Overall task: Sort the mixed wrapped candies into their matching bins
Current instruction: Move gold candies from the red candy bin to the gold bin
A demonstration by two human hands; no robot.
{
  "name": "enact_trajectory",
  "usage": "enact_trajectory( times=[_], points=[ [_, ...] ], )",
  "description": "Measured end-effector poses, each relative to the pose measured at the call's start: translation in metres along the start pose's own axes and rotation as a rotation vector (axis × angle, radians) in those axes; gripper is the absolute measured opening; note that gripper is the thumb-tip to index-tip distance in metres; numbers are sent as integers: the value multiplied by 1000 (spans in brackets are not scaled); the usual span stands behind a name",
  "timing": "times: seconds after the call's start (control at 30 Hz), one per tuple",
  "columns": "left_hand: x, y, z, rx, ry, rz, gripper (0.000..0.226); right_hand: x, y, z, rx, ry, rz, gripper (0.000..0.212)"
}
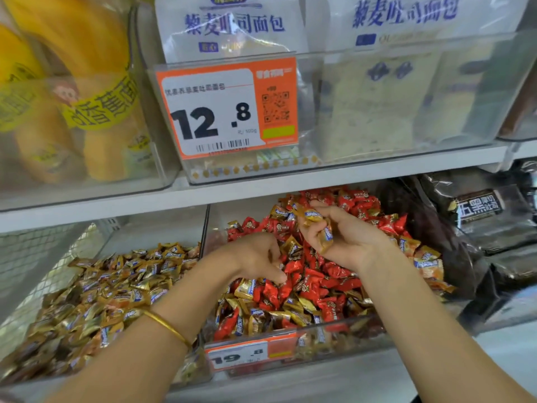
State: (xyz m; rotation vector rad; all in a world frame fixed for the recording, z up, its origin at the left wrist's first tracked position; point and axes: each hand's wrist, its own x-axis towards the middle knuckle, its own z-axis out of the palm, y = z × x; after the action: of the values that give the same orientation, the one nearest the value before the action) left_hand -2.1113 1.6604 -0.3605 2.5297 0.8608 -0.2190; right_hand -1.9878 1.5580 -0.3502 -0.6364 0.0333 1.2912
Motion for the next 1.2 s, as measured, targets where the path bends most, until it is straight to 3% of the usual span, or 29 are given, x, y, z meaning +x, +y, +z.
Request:
enact_trajectory(
  times=[0.17, 0.27, 0.43, 0.53, 0.63, 0.73, 0.9, 1.0, 1.07, 1.13, 1.2],
  points=[
    [11, -9, -16, -177, 235, -50, 20, 0, -3, -2, 169, 0, 62, 12],
    [24, -15, -19, -135, 371, -160, 28, -1, -4, 1, 221, -6, 84, 24],
    [36, -13, -8, 77, 116, -123, 48, -7, -6, 2, 320, 6, 140, 22],
    [36, -13, -8, 59, -60, -173, 69, -8, -10, 1, 328, 10, 139, 20],
    [36, -12, -8, 85, -83, -171, 77, -9, -13, 0, 361, 14, 132, 18],
    [37, -12, -6, 54, -43, -156, 74, -8, -15, 0, 432, 22, 99, 28],
    [36, -12, -4, 5, -55, -152, 63, -8, -16, 1, 488, 25, 41, 26],
    [33, -12, -4, -56, -93, -144, 69, -6, -9, 5, 414, 11, 43, 29],
    [32, -12, -3, -79, -87, -124, 73, -6, -4, 8, 297, 32, 31, 20],
    [30, -11, -5, -91, -37, -116, 75, -6, -1, 10, -13, 41, -17, 11],
    [29, -12, -7, -182, 22, -126, 68, -4, -1, 11, -550, 81, -178, 10]
  ],
)
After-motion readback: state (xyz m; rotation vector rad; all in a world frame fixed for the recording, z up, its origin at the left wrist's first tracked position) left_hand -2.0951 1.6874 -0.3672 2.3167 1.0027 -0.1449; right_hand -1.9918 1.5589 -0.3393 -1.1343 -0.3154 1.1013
